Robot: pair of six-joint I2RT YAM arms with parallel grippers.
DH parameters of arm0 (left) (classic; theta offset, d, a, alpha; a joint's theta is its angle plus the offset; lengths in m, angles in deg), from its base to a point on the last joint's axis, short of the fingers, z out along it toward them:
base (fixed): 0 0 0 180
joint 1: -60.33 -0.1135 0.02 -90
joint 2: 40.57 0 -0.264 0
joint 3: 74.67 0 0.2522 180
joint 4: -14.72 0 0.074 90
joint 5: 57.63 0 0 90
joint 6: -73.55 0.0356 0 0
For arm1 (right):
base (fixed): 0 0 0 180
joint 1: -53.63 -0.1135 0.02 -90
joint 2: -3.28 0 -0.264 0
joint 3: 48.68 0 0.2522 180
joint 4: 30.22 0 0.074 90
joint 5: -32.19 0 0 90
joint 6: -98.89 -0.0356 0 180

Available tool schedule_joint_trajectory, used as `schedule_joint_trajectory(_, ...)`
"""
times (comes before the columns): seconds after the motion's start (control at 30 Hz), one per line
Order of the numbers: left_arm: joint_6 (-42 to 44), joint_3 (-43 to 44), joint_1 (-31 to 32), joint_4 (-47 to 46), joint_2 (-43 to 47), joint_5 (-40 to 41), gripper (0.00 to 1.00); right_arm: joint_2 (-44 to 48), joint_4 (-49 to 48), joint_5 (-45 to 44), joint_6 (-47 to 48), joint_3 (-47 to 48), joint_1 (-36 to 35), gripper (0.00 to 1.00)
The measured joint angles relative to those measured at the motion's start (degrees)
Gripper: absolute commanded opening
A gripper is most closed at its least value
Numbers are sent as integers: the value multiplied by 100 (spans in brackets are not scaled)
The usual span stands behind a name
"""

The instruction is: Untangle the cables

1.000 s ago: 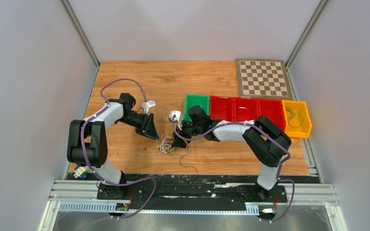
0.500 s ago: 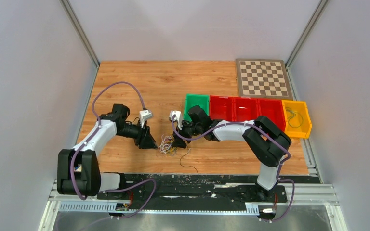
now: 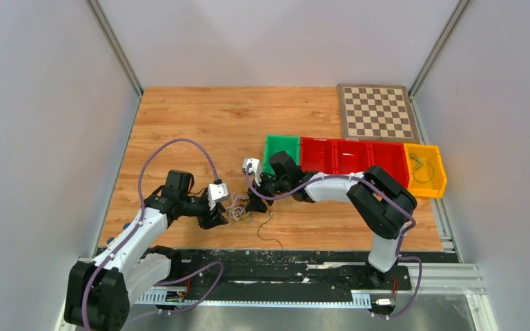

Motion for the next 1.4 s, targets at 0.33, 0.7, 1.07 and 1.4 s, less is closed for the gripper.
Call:
schedule_joint_trajectory(0.33,-426,-98,4,-664,107,382,53,-11,2,22,-13,11,0,58)
schedule_joint_trajectory(0.7,-450,-76,11,-750,57,374,54,-11,28,42,-13,11,0,59)
schedule_joint_trajectory(1.07,-800,-44,81,-1051,-732,658,6,-186,31,125,-20,133,0,47)
schedule_joint_trajectory(1.4,-1480,1276,96,-192,636,614,0,-466,208,177,-140,426,4,0)
